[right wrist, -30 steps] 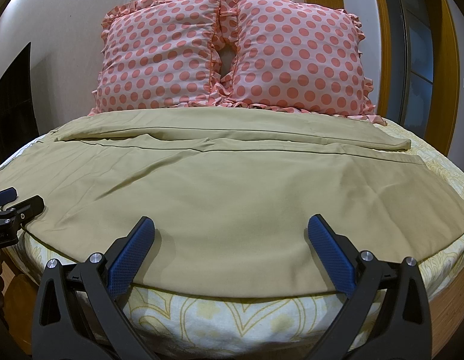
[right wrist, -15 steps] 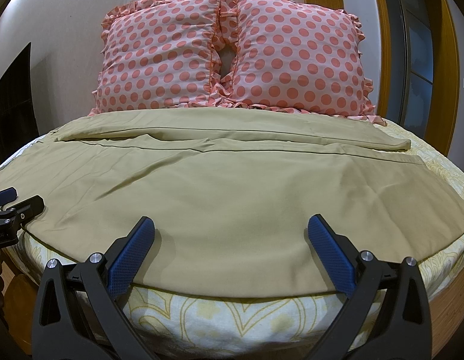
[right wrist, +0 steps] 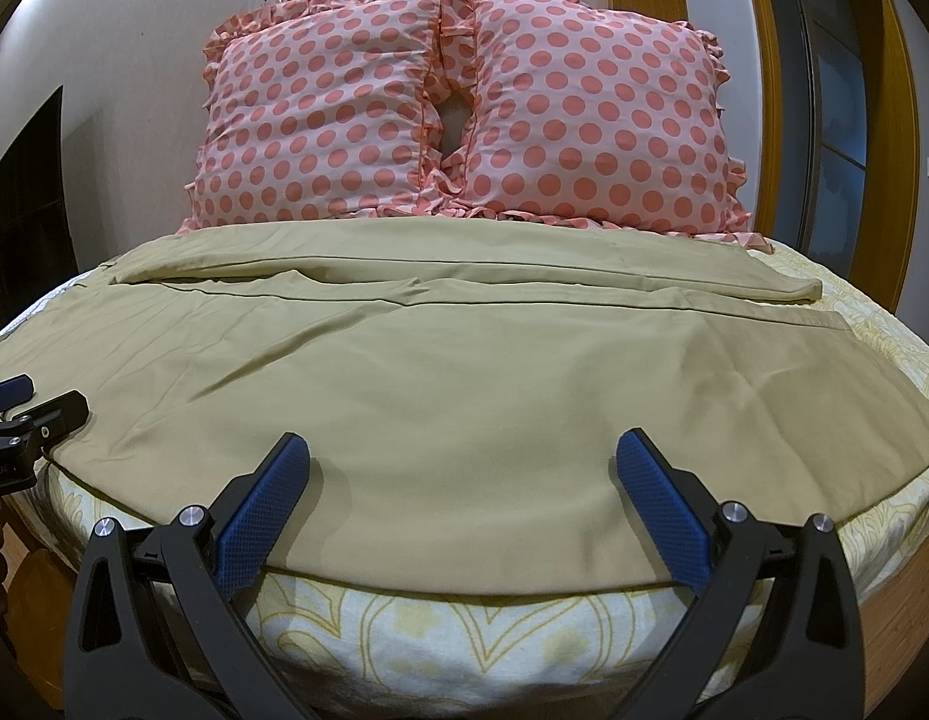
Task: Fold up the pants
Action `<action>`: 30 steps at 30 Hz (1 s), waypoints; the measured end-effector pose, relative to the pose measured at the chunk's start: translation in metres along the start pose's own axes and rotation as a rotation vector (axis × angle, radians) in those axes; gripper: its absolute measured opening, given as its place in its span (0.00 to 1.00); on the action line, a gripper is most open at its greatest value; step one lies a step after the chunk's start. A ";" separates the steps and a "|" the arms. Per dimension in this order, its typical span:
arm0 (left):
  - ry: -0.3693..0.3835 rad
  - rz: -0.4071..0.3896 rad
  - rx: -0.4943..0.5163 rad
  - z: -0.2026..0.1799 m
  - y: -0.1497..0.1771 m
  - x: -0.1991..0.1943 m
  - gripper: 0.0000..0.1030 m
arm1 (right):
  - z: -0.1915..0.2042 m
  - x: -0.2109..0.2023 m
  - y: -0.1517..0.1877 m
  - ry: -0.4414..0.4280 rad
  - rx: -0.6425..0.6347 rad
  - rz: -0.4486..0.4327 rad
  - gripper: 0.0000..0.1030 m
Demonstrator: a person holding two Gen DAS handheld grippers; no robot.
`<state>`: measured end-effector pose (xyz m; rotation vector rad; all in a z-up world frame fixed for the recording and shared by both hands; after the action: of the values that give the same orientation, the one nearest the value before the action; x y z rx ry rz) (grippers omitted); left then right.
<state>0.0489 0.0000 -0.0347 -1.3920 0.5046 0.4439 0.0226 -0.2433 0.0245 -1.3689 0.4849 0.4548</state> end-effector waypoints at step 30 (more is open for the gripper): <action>0.000 -0.001 0.001 0.000 0.000 0.000 0.98 | 0.001 -0.001 0.002 -0.001 0.000 -0.007 0.99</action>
<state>0.0489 0.0000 -0.0346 -1.3916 0.5039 0.4432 0.0203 -0.2424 0.0237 -1.3702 0.4791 0.4501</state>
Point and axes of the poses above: each gripper's, at about its wrist camera, not at the fingertips, and x roughly the way its jaws point, z to its left, y to its underside, the point moved 6 cm from there along x, roughly the way its jaws point, and after that the axes turned 6 degrees about x, right-handed, at the moved point
